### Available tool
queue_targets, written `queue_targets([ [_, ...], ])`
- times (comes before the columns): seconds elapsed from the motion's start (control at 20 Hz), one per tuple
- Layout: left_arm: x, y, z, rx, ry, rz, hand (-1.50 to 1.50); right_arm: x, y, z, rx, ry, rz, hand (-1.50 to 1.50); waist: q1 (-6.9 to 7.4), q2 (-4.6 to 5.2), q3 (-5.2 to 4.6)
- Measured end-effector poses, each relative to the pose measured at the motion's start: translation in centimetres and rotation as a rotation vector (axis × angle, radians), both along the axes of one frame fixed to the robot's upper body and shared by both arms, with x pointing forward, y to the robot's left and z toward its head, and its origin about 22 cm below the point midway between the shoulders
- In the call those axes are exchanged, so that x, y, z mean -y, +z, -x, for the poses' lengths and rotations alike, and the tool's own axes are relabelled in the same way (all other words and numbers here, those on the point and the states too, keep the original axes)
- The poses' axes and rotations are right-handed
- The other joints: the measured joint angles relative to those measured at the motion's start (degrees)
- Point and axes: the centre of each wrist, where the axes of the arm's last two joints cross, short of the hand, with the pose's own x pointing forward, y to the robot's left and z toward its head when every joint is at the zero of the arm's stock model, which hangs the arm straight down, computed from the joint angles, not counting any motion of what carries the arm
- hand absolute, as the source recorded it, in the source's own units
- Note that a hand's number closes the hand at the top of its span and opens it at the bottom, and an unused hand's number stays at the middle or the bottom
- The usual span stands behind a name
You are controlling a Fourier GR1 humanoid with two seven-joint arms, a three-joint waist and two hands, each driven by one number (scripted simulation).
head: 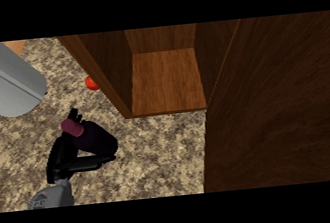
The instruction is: Pick up the wine, place it into the cabinet and close the cabinet
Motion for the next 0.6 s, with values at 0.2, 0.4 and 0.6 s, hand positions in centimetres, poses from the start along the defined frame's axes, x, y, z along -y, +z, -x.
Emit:
queue_targets([
  [0.2,0.7,-1.6,0.7,0.005,0.026,0.053,-1.5,0.0,-0.1,0.1,0.0,0.0,-0.002,-1.5,0.03,-0.04,0.0],
  [0.4,0.9,-2.3,0.3,0.012,0.049,0.108,-1.5,0.0,-0.4,0.1,0.0,-0.003,-0.005,-1.5,0.12,0.0,0.02],
  [0.6,0.7,-3.0,0.2,0.028,0.08,0.182,-1.5,0.0,-0.5,0.2,-0.001,0.0,-0.011,-1.5,0.06,-0.01,0.01],
])
